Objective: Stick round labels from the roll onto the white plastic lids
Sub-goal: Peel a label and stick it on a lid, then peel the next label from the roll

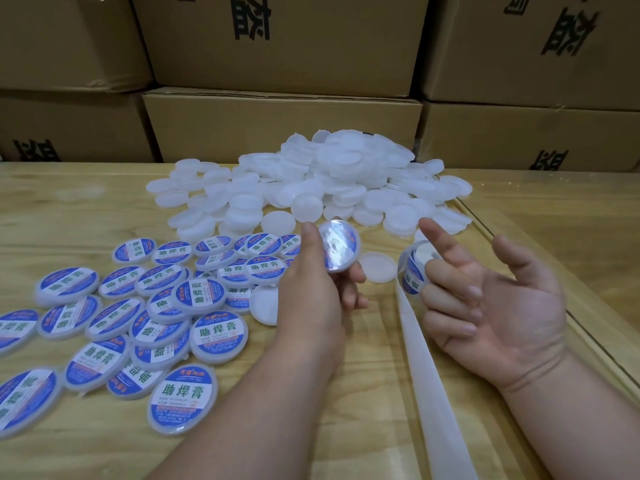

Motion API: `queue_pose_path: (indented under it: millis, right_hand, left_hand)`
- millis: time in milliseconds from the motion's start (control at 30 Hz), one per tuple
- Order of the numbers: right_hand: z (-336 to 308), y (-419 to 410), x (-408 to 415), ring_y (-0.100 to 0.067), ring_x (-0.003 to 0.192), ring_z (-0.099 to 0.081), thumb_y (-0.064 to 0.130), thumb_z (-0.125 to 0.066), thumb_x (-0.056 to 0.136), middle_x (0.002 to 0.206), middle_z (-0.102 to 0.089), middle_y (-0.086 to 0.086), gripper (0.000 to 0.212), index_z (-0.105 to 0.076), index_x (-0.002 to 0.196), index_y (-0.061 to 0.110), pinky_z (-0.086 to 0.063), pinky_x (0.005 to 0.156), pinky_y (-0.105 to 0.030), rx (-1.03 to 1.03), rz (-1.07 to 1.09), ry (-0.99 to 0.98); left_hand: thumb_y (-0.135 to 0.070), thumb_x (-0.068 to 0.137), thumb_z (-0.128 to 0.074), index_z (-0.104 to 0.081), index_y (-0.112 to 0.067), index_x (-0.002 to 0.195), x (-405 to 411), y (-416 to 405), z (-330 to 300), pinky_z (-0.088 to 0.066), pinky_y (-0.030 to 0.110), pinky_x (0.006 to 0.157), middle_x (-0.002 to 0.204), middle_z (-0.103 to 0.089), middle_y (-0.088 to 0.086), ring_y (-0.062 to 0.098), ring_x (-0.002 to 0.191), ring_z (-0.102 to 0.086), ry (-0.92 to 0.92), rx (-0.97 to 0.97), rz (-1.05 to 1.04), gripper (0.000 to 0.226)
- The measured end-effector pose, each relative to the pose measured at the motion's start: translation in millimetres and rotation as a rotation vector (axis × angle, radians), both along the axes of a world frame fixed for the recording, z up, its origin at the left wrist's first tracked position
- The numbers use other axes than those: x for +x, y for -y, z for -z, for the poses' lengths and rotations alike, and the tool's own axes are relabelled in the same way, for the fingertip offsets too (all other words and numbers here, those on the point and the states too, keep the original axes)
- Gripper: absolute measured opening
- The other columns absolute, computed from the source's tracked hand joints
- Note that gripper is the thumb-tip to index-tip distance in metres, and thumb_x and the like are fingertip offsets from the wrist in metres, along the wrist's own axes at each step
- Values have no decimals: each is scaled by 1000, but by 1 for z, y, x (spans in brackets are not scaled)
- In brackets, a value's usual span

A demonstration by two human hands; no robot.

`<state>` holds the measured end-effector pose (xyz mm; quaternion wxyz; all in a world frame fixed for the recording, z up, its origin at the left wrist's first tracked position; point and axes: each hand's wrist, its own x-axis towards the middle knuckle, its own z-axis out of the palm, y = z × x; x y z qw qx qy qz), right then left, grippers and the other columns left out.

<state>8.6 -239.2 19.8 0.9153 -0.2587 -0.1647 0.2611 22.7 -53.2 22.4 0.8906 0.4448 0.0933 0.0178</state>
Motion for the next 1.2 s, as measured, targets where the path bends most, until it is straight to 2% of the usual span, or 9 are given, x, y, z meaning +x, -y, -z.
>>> queue_pose_path:
  millis: [233,367,500,600,767,833,967,1067,1200]
  right_hand:
    - [-3,-2,-2,-12,50,-26,43,-59,85,63,-37,1,60,-55,139,16,-24,46,-25,-44,64,-14]
    - [-2,-15,-3,-11,41,-22,33,-68,69,53,-34,0,49,-72,112,12,-22,39,-21,-362,460,29]
    - [5,-38,-12,-9,41,-29,21,-56,78,47,-37,6,19,-75,76,20,-25,39,-19,-844,959,234]
    - [6,-46,-18,-5,41,-32,27,-59,84,46,-39,13,18,-76,78,25,-30,43,-14,-1044,1011,426]
    - [5,-46,-18,-5,44,-38,30,-60,85,49,-48,8,18,-76,77,25,-34,45,-16,-1071,1043,472]
    - [4,-45,-19,-7,44,-39,31,-60,85,48,-48,4,18,-75,76,29,-36,45,-18,-1081,1065,463]
    - [3,-45,-19,-10,47,-45,31,-59,85,49,-52,-2,20,-73,70,29,-38,47,-18,-1140,1101,484]
    - [4,-45,-17,-13,54,-58,28,-59,85,58,-64,0,19,-70,69,29,-44,51,-15,-1190,1161,469]
    - [6,-39,-13,-20,52,-60,19,-61,90,64,-71,4,24,-71,71,30,-46,49,-21,-1261,1233,352]
  left_hand:
    - [-12,93,-70,-70,-13,84,2,-1,1,-50,22,56,77,-69,-2,6,56,-54,-18,-146,-41,9]
    - [-19,96,-67,-71,-18,99,2,-4,-2,-51,20,57,90,-77,-3,4,62,-62,-16,-215,-69,5]
    - [-38,104,-52,-62,-20,117,1,-6,-6,-54,20,57,88,-79,-4,8,71,-73,-12,-256,-115,25]
    - [-31,105,-51,-55,-15,114,2,-5,-4,-54,21,60,98,-79,-4,13,90,-76,10,-260,-113,19]
    - [-14,103,-57,-44,-19,113,4,-6,-2,-56,25,62,106,-78,-3,16,99,-75,36,-314,-138,17]
    - [-12,102,-56,-49,-22,110,2,-2,1,-56,27,72,107,-77,-8,11,102,-73,89,-61,-142,15]
    - [-6,98,-50,-57,-34,115,-12,10,12,-46,21,97,120,-69,-18,-4,113,-61,378,755,-60,33]
    - [-18,95,-47,-46,-41,140,-18,14,17,-40,32,110,138,-57,-16,10,133,-48,498,1269,157,51]
    - [-21,94,-49,-41,-39,146,-21,14,13,-37,36,110,132,-60,-8,17,128,-47,473,1420,185,56]
